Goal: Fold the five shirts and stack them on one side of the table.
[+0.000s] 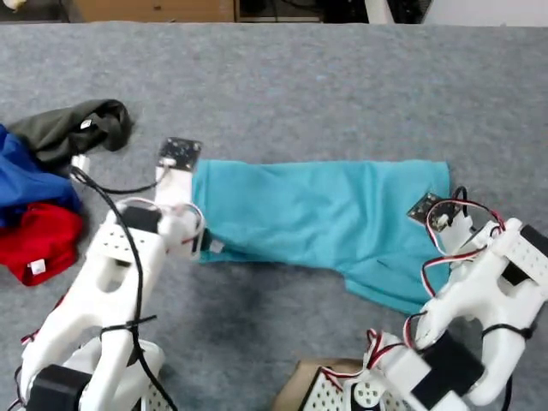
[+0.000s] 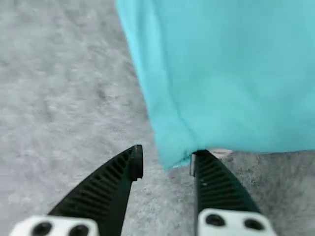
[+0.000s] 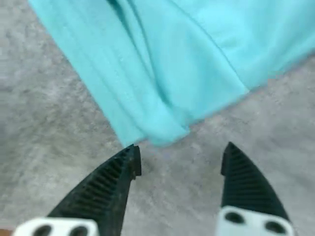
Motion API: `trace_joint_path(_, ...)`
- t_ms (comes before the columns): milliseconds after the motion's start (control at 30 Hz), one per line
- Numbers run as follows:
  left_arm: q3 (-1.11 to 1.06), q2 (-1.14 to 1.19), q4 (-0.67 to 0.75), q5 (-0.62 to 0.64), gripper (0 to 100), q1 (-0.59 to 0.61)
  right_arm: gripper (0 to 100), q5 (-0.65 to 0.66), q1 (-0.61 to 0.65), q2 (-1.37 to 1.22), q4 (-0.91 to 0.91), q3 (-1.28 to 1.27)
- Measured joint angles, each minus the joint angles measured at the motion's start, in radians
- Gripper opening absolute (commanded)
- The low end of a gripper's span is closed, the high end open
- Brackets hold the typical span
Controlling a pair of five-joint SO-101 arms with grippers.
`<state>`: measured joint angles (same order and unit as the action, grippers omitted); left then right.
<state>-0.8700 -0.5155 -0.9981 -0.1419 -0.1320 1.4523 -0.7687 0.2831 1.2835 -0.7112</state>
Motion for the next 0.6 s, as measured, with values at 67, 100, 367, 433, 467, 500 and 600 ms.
trace_joint_path(67,0.075,0.0,-0.054,0.0,17,0.029,19.6,0.0,0.0,0.048,0.035,0.035)
trace_joint_path(100,0.118,0.0,-0.072,0.003,16,0.04,14.9,0.0,0.002,0.068,0.043,0.052)
trace_joint_path(367,0.33,0.037,-0.094,0.094,2,-0.031,4.1,-0.203,0.201,0.081,0.023,0.187)
trace_joint_path(433,0.341,0.08,-0.064,0.097,2,-0.061,4.1,-0.269,0.259,0.032,0.002,0.23)
trace_joint_path(467,0.341,0.109,-0.04,0.098,2,-0.074,4.1,-0.307,0.284,-0.002,-0.011,0.259)
trace_joint_path(500,0.342,0.144,-0.005,0.1,2,-0.077,4.1,-0.342,0.305,-0.043,-0.025,0.29)
trace_joint_path(600,0.361,0.278,0.104,0.132,2,-0.072,4.1,-0.443,0.342,-0.196,-0.051,0.408)
